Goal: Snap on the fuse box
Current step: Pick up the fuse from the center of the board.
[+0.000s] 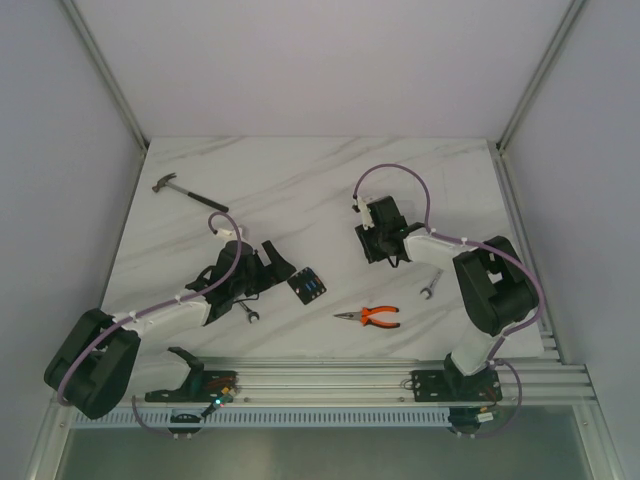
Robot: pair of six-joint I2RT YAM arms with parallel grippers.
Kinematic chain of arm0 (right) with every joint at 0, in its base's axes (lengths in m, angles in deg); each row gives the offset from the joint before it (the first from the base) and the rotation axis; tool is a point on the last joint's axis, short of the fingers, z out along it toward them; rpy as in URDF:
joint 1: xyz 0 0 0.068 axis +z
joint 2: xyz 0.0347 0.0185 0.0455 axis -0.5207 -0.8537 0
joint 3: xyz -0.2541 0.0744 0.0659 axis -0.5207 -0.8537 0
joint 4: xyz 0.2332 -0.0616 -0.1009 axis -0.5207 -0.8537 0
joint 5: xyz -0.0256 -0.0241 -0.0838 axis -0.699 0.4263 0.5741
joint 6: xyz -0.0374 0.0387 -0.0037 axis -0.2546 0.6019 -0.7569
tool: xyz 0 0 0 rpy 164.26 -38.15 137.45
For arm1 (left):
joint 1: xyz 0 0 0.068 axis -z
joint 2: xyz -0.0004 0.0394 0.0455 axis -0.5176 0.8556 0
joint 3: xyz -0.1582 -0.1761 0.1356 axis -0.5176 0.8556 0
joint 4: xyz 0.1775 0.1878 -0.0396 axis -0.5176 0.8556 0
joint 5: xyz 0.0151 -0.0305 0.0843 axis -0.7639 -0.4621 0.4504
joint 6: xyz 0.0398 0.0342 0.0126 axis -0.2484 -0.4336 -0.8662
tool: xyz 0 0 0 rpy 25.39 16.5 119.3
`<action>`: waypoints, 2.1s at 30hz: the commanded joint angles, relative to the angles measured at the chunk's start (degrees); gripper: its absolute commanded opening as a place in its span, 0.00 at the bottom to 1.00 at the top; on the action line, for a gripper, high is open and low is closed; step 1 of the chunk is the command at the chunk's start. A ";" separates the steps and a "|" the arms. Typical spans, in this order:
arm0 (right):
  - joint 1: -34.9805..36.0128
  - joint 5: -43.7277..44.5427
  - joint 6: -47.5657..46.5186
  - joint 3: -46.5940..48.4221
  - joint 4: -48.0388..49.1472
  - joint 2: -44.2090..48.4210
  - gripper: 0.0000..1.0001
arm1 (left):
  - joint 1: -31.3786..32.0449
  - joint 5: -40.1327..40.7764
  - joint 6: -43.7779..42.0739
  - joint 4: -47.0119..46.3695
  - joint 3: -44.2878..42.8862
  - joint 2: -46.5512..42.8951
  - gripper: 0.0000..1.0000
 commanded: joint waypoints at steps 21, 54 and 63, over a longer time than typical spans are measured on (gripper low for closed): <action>2.47 -3.02 1.03 -1.83 -1.58 2.53 0.18 | -0.31 -2.42 -0.09 -4.42 -1.86 1.44 0.99; 12.03 -17.35 1.73 -4.27 15.82 15.96 0.18 | -0.74 -16.92 6.65 -23.42 -10.45 13.61 0.49; 12.40 -17.63 2.11 -4.30 16.36 16.20 0.18 | -0.57 -18.00 9.11 -26.53 -9.87 15.13 0.42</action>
